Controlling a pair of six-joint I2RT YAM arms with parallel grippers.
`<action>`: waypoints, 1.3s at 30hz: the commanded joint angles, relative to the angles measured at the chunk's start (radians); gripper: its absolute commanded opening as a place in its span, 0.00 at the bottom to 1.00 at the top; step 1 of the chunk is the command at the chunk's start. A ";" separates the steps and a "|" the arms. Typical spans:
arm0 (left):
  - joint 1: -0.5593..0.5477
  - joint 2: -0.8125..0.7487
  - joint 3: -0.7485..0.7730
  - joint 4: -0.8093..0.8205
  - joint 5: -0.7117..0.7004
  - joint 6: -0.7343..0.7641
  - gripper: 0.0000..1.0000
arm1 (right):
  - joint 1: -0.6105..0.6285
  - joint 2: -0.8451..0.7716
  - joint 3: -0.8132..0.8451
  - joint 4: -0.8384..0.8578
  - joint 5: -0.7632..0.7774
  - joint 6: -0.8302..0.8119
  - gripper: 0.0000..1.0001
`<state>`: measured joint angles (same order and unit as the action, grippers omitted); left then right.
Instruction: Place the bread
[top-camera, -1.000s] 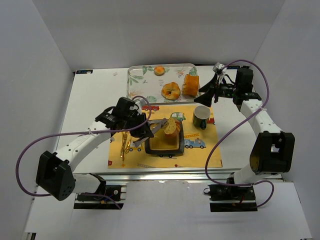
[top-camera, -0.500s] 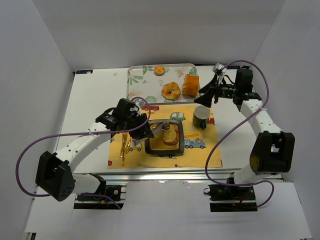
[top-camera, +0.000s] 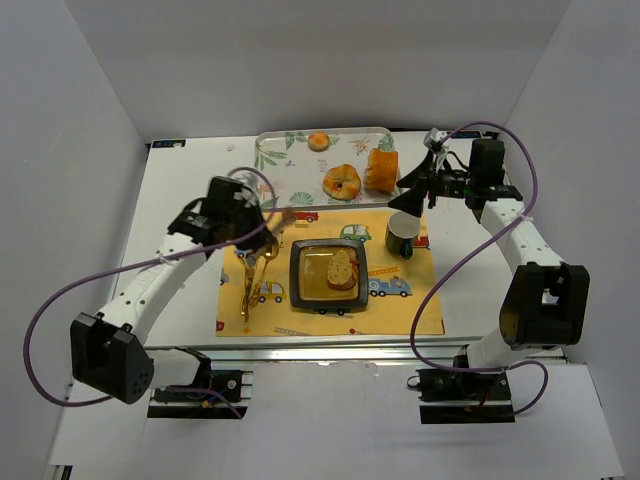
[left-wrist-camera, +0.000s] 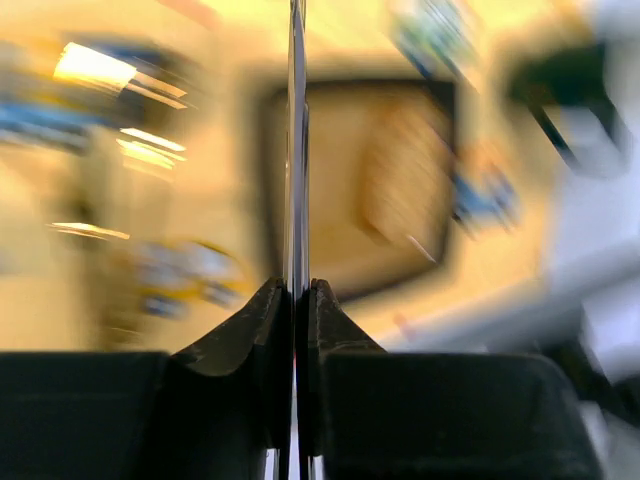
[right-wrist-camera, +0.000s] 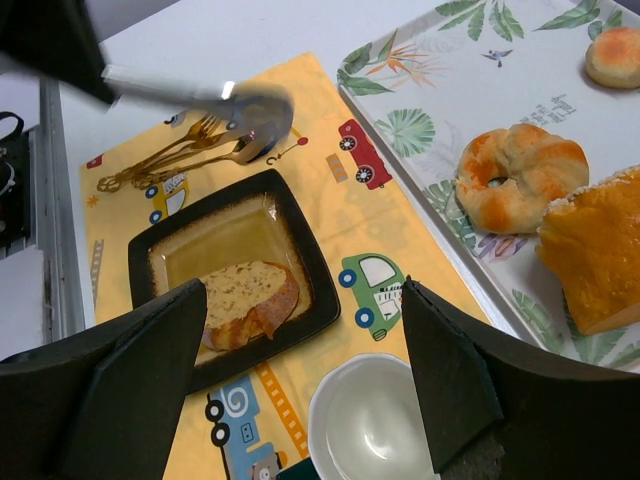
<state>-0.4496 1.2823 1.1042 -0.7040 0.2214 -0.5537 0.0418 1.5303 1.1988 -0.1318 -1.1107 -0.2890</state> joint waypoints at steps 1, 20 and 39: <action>0.204 -0.072 -0.003 0.001 -0.247 0.133 0.13 | 0.012 -0.033 0.013 -0.025 -0.023 -0.048 0.83; 0.207 0.242 0.020 0.508 0.177 0.107 0.28 | 0.032 -0.035 0.015 -0.045 0.005 -0.087 0.83; 0.137 0.549 0.178 0.637 0.171 -0.040 0.49 | 0.033 -0.039 0.007 -0.043 0.006 -0.095 0.83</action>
<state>-0.3099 1.8275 1.2346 -0.1226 0.3645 -0.5690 0.0708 1.5299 1.1988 -0.1844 -1.0988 -0.3717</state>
